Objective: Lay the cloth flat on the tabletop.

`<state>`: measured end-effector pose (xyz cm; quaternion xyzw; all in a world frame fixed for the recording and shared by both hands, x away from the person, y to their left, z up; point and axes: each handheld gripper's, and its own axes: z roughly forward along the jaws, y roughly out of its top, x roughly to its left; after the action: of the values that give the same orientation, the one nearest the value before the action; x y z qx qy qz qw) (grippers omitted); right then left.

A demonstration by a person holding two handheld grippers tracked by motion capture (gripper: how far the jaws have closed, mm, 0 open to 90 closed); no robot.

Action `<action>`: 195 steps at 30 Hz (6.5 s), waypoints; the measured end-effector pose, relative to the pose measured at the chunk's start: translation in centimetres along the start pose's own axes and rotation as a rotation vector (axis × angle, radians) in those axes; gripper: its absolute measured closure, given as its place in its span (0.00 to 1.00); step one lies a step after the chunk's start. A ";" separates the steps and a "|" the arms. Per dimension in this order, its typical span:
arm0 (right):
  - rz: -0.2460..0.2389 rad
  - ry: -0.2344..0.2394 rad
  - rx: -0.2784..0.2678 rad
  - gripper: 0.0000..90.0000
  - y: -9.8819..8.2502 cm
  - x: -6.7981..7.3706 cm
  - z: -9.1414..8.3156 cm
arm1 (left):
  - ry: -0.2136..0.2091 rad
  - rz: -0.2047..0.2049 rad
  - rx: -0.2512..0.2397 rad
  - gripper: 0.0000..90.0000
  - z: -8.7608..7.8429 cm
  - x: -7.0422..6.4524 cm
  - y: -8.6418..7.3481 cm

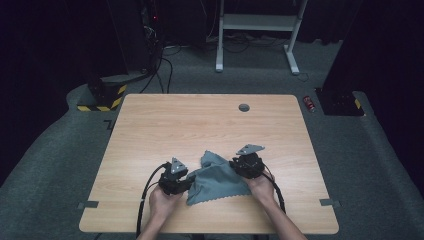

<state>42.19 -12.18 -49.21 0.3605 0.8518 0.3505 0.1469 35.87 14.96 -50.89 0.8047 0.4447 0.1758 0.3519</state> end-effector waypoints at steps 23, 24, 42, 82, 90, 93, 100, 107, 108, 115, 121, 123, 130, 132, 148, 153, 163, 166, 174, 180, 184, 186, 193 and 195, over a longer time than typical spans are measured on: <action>-0.018 0.000 0.077 0.83 1.7 0.5 4.4 | 0.071 -0.019 -0.054 0.45 1.1 0.6 -1.3; -0.033 0.008 0.081 0.89 1.8 0.6 4.4 | 0.073 -0.022 -0.055 0.45 1.1 0.6 -1.3; -0.043 -0.085 0.022 0.99 2.1 -1.0 -0.4 | 0.072 -0.024 -0.057 0.44 1.2 0.6 -1.4; -0.010 -0.111 0.064 0.98 4.1 -1.5 2.9 | 0.071 -0.022 -0.056 0.45 1.1 0.6 -1.4; 0.078 -0.191 0.091 0.98 3.0 -4.7 2.3 | 0.070 -0.025 -0.057 0.45 1.1 0.6 -1.4; 0.098 -0.182 0.119 0.95 2.2 -5.0 2.9 | 0.071 -0.023 -0.057 0.45 1.1 0.6 -1.4; 0.075 -0.148 0.031 0.79 2.5 -3.6 1.2 | 0.067 -0.023 -0.057 0.46 1.1 0.6 -1.3; -0.012 -0.080 0.006 0.74 0.3 -0.6 -0.9 | 0.016 -0.042 -0.045 0.54 0.8 0.9 -0.8; -0.018 -0.079 0.010 0.73 -0.2 -0.5 -1.1 | 0.005 -0.043 -0.047 0.55 0.6 1.0 -0.5; 0.006 -0.104 0.051 0.71 -3.9 -0.8 -1.7 | -0.058 -0.064 -0.027 0.56 1.2 1.2 2.6; 0.014 -0.107 0.005 0.70 -5.7 -1.3 -2.2 | -0.047 -0.039 0.048 0.57 3.3 0.8 3.9; 0.025 -0.103 -0.017 0.70 -6.1 -1.4 -2.2 | -0.017 -0.002 0.104 0.58 4.5 0.4 4.2; 0.052 -0.085 -0.055 0.70 -6.7 -1.6 -2.2 | -0.015 0.065 0.132 0.71 4.7 -0.5 4.8; 0.053 -0.085 -0.055 0.70 -6.7 -1.6 -2.2 | -0.049 0.054 0.142 0.82 4.7 -0.5 4.9; 0.057 -0.085 -0.053 0.69 -6.7 -1.6 -2.2 | -0.151 0.176 -0.005 1.00 0.3 -4.1 6.4; 0.057 -0.085 -0.053 0.69 -6.7 -1.6 -2.2 | -0.260 0.269 0.110 1.00 1.8 -7.5 4.1; 0.057 -0.085 -0.053 0.69 -6.7 -1.6 -2.2 | -0.258 0.192 0.098 0.83 1.1 -5.9 3.8; 0.058 -0.085 -0.053 0.69 -6.7 -1.6 -2.2 | -0.221 0.119 0.080 0.78 0.8 -4.4 4.2; 0.058 -0.086 -0.053 0.69 -6.7 -1.6 -2.2 | -0.152 -0.009 0.090 0.75 2.8 -2.3 4.8; 0.060 -0.086 -0.053 0.68 -6.7 -1.6 -2.2 | -0.148 -0.002 0.100 0.72 3.9 -3.0 5.5; 0.060 -0.087 -0.053 0.68 -6.7 -1.6 -2.2 | -0.142 0.027 0.123 0.74 4.9 -3.5 5.8; 0.060 -0.087 -0.053 0.68 -6.7 -1.6 -2.2 | -0.145 0.016 0.123 0.79 5.4 -3.5 5.9; 0.060 -0.087 -0.053 0.68 -6.7 -1.6 -2.2 | -0.121 0.076 0.119 0.99 5.5 -3.7 6.5; 0.059 -0.087 -0.053 0.68 -6.7 -1.6 -2.2 | -0.105 0.090 0.100 0.99 5.1 -3.5 7.1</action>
<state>38.79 -17.75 -52.31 0.3963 0.8240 0.3611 0.1831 41.19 7.41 -49.16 0.8485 0.3974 0.1265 0.3258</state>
